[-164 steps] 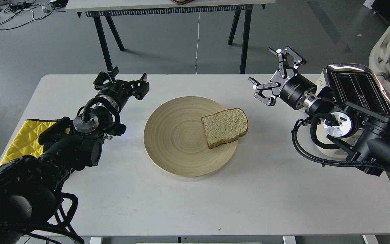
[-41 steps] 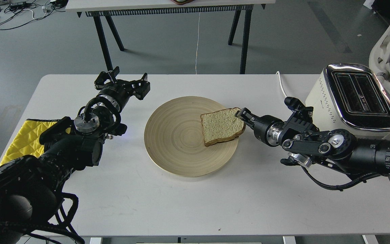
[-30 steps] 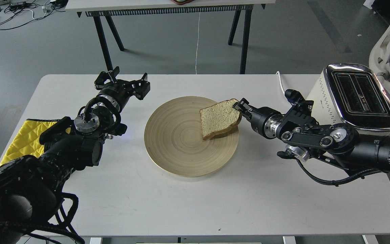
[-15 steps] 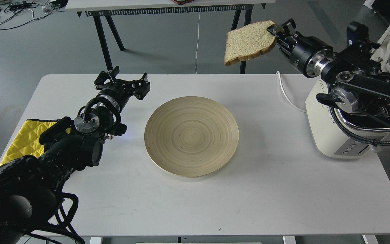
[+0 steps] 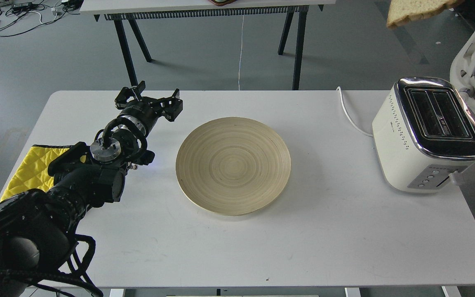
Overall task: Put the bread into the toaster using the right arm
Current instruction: 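Lift the bread slice with the right gripper up toward the toaster, then lower the bread slice into the toaster slot with the right gripper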
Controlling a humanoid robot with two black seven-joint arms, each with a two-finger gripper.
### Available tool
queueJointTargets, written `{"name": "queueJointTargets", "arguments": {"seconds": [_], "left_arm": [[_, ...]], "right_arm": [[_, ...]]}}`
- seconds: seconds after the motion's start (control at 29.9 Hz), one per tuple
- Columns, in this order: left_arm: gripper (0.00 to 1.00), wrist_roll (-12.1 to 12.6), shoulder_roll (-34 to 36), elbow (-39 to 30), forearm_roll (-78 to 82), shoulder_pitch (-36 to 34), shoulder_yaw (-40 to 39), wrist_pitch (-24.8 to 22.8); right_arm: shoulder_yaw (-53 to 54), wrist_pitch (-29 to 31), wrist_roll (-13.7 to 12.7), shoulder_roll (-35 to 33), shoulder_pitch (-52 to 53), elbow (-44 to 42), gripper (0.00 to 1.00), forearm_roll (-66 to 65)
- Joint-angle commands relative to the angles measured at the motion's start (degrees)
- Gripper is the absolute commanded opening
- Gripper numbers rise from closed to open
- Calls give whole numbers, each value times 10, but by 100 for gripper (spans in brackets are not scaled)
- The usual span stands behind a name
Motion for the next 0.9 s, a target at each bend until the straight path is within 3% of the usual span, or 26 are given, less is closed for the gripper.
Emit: {"name": "queueJointTargets", "arguments": {"seconds": [0.0, 0.4, 0.87], "left_arm": [[100, 0, 0, 0, 0, 0, 0, 0], [100, 0, 0, 0, 0, 0, 0, 0], [100, 0, 0, 0, 0, 0, 0, 0]], "right_arm": [[-61, 0, 1, -29, 8, 0, 1, -38], [-153, 1, 2, -70, 8, 14, 1, -68], [-177, -6, 1, -69, 7, 53, 1, -72]]}}
